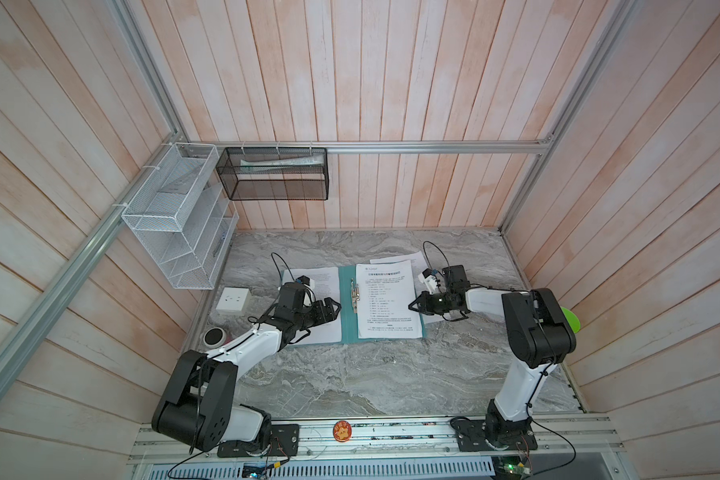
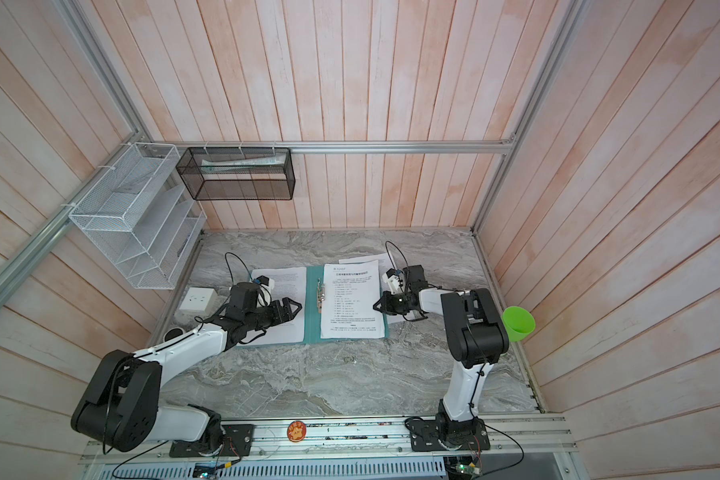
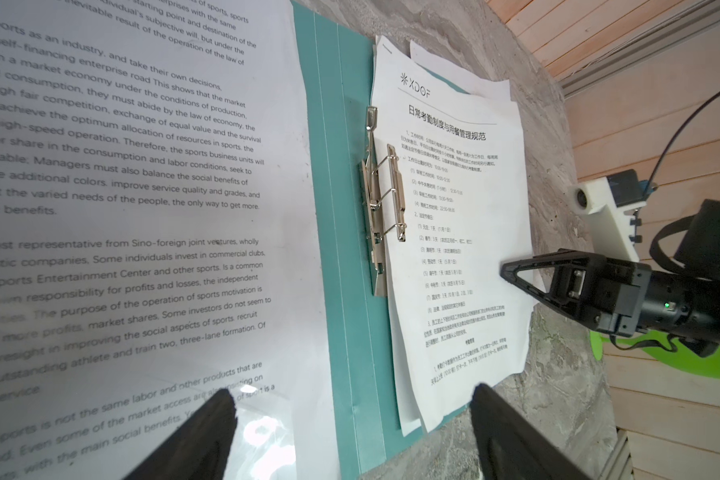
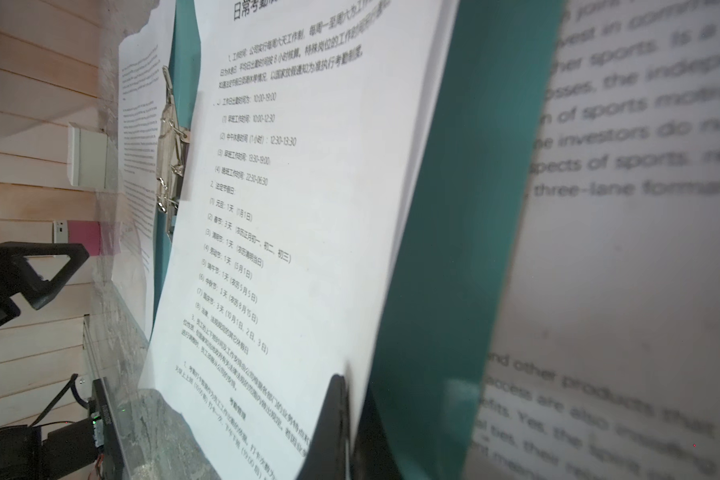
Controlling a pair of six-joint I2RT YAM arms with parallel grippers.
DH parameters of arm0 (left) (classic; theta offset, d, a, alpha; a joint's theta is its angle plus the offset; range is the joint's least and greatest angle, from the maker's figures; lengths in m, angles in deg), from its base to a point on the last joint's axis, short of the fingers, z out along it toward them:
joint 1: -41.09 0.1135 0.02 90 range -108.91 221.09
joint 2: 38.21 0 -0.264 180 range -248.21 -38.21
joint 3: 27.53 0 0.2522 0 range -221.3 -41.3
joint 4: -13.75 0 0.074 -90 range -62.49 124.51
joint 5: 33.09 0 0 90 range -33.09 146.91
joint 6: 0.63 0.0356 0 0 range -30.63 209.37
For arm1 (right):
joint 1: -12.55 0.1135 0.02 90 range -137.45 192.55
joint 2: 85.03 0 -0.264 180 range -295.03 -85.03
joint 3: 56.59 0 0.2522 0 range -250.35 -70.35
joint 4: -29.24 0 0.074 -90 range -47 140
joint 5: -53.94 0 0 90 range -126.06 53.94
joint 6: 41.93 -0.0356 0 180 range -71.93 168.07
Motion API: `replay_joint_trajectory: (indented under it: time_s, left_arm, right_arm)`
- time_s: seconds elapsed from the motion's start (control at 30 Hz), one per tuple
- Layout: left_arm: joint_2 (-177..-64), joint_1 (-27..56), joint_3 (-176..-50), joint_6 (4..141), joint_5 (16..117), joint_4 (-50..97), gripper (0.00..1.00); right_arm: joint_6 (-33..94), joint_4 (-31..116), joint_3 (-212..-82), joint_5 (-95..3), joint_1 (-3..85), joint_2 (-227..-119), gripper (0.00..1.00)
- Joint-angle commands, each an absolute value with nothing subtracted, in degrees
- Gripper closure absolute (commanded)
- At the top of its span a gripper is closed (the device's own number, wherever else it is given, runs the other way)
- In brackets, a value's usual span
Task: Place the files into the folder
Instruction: 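Lay the sheet flat over the clip and press it with the right gripper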
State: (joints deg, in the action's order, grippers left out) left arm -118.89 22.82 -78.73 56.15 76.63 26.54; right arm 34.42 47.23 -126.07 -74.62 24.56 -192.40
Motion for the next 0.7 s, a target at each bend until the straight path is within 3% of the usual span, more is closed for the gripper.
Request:
replay_joint_trajectory:
  time_s: [0.0,0.5,0.67]
  left_arm:
    - [-119.7,22.9,-78.0,56.4,77.8,24.8,0.1]
    - [-119.9,23.0,-77.4,56.0,77.8,23.9,0.1]
    - [-120.2,23.0,-77.5,56.0,77.7,23.7,0.1]
  right_arm:
    - [38.0,50.8,-128.4,-73.1,25.1,-193.2,1.0]
    - [33.0,49.1,-129.0,-71.3,26.7,-193.6,1.0]
    - [32.3,49.2,-129.2,-69.2,26.8,-192.7,0.77]
